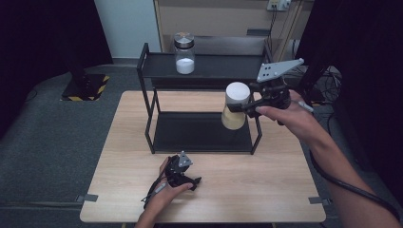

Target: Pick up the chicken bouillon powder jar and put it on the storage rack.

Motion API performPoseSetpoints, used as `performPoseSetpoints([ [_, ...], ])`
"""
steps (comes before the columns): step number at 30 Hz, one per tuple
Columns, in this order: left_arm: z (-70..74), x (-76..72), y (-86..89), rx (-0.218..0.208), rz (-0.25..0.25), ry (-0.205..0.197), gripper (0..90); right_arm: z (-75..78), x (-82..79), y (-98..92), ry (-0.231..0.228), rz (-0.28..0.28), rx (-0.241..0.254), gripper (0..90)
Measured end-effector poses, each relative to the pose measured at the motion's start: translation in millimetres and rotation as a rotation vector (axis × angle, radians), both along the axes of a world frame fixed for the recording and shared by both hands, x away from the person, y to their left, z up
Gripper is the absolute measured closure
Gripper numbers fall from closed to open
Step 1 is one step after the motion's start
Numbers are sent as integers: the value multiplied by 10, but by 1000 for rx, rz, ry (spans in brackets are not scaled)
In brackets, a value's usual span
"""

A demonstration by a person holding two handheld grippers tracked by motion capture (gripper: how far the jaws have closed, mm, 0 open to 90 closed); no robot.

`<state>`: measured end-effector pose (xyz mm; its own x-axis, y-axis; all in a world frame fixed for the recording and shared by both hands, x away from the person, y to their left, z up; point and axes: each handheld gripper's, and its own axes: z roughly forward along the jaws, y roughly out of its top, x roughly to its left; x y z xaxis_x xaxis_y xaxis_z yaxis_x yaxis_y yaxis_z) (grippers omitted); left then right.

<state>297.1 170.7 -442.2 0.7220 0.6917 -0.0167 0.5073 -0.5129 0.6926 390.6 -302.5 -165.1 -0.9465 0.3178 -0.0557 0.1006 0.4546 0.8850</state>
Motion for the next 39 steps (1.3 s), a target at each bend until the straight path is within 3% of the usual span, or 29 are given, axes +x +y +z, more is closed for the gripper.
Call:
performPoseSetpoints([
  [18, 1, 8, 0, 0, -3, 1, 0, 668, 277, 62, 4, -2, -9, 352],
  [24, 1, 8, 0, 1, -3, 1, 0, 750, 390, 53, 10, -25, 21, 352],
  [39, 0, 7, 0, 0, -3, 0, 0, 849, 678, 120, -3, -96, 34, 352],
])
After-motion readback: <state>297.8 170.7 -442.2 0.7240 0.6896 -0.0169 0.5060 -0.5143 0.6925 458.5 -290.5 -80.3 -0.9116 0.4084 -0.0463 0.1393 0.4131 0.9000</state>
